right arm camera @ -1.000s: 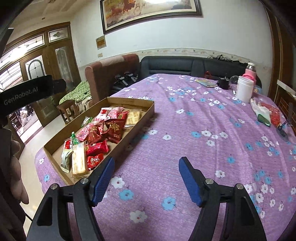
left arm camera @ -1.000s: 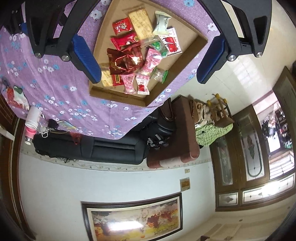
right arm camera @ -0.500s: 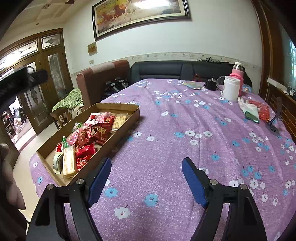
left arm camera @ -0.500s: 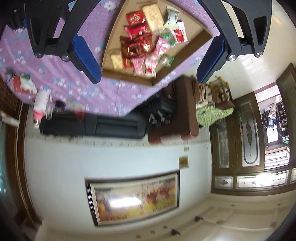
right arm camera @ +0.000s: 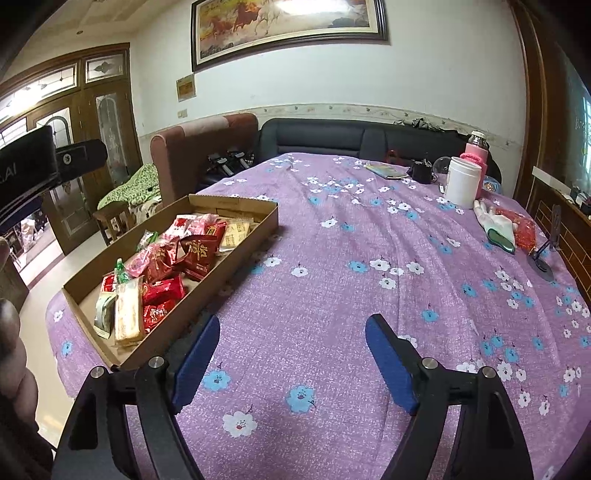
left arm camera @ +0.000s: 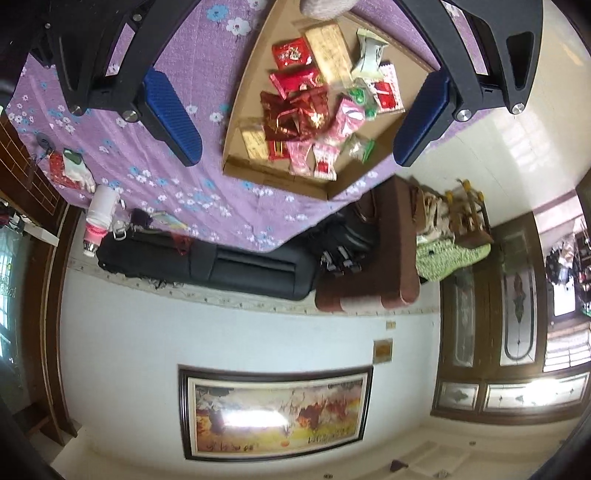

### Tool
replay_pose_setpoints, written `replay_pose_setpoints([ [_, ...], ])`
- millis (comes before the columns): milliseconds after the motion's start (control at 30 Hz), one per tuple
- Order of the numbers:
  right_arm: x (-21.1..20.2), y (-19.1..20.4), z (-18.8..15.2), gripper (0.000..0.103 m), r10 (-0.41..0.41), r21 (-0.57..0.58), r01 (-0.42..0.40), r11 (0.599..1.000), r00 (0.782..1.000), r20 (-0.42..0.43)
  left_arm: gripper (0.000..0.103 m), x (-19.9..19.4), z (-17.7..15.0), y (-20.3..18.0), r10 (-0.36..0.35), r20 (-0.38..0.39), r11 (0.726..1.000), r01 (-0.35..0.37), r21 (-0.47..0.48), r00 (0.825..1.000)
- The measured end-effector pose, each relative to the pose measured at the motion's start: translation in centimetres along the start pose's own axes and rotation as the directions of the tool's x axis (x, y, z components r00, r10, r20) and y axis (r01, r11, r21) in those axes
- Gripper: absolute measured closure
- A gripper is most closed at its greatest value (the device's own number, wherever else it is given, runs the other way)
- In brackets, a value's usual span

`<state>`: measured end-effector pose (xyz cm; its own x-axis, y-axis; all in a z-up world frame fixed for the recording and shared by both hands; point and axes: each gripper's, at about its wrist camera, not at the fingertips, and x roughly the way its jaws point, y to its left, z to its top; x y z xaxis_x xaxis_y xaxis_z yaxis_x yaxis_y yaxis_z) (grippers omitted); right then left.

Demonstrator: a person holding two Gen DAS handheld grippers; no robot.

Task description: Organize snacks

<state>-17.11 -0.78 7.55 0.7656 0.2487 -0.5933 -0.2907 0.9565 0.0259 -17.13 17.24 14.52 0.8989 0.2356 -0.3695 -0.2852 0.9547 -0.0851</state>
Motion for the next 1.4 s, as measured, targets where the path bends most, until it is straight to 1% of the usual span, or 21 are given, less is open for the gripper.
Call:
replay_pose_setpoints([
  [133,0.7,1.0,0.3,0.017,-0.02,-0.044,0.019,0.999,1.0,-0.021,0.0,1.3,-0.6,0.2,-0.012,-0.07,1.0,0.013,0.012,0.997],
  [300,1.5,2.2,1.0,0.016,-0.056,-0.093,0.052,0.994,0.998,-0.04,0.0,2.4,-1.4,1.1,-0.028,-0.135,1.0,0.028,-0.003,0.99],
  [567,2.7,2.0,1.0,0.015,-0.06,-0.043,0.056,0.998,0.994,-0.094,0.0,4.2,-2.2,2.6,-0.065,-0.219,0.997,0.054,-0.055,0.974],
  [667,3.0,2.0,1.0,0.015,-0.064,-0.036,0.06,0.998,0.993,-0.099,0.0,4.4,-2.4,2.7,-0.057,-0.224,0.998,0.046,-0.053,0.973],
  [833,3.6,2.7,1.0,0.015,-0.074,-0.066,0.067,0.996,0.99,-0.119,0.0,4.9,-2.6,2.8,-0.045,-0.241,0.999,0.037,-0.038,0.969],
  [967,3.9,3.0,1.0,0.015,-0.069,-0.067,0.061,0.996,0.99,-0.126,0.0,5.2,-2.8,2.8,-0.054,-0.264,0.998,0.043,-0.048,0.963],
  [1200,4.0,3.6,0.8,0.015,-0.073,-0.086,0.063,0.994,0.99,-0.123,0.0,5.2,-3.1,2.8,-0.066,-0.269,0.997,0.054,-0.051,0.961],
  [1400,4.3,3.1,0.7,0.015,-0.072,-0.067,0.064,0.996,0.988,-0.138,0.0,5.4,-3.5,2.5,-0.077,-0.286,0.997,0.064,-0.053,0.955],
])
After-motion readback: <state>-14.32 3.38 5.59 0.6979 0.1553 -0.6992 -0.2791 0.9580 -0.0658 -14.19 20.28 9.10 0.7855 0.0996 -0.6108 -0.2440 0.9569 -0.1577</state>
